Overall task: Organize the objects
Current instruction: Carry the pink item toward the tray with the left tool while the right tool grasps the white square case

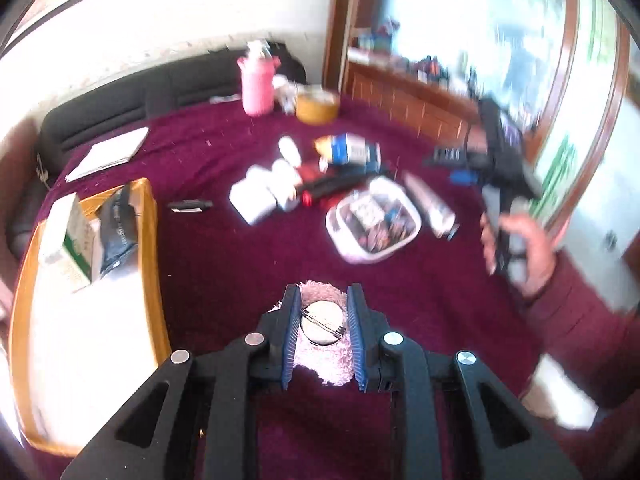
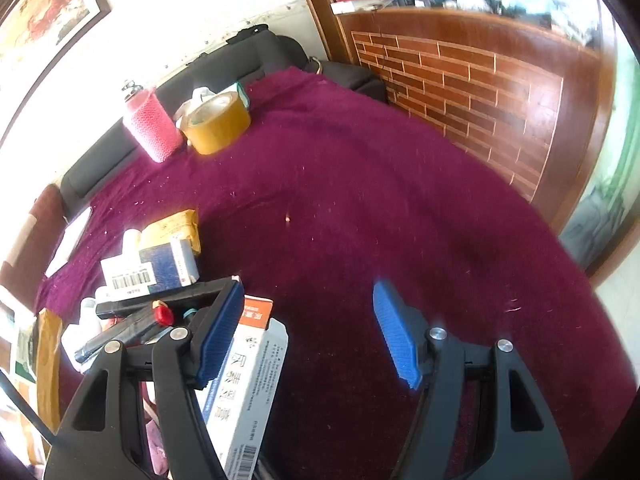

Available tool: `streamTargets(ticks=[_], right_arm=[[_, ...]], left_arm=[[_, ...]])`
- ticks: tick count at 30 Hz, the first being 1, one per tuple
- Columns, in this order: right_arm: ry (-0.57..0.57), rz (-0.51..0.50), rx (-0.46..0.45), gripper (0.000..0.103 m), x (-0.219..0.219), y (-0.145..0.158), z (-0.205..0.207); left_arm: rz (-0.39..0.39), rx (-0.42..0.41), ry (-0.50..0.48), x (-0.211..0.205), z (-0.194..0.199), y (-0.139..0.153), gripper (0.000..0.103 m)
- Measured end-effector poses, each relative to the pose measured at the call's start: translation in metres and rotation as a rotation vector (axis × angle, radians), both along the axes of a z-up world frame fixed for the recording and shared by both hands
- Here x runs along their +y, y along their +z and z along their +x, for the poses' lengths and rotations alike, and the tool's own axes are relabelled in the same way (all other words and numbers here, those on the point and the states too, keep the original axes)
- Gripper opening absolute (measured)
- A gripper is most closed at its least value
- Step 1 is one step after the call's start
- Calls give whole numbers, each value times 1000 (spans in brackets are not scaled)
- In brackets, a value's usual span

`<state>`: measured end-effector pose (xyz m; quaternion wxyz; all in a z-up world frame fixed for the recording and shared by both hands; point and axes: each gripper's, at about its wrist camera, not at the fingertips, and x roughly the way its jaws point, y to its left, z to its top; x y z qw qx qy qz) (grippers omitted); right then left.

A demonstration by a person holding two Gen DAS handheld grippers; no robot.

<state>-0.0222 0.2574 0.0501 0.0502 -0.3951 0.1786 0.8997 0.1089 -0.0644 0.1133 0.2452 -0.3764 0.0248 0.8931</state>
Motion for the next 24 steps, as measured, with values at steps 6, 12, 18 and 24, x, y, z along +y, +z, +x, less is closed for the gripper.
streamTargets(ticks=[6,12,18,24], right_arm=[[215,-95,94,83,-51,76,29],[686,-118,-156,83,-198,57,-22],[729,20,-235,67,-273,26,-63],[681,134,-280,66,-291,6,-75]], left_arm=[[138,58,76,-52,18,17,19],[193,82,182,-102,34,14,20],[200,86,295,-158,45,1,20],[253,67,364,-201,43,-17,20]])
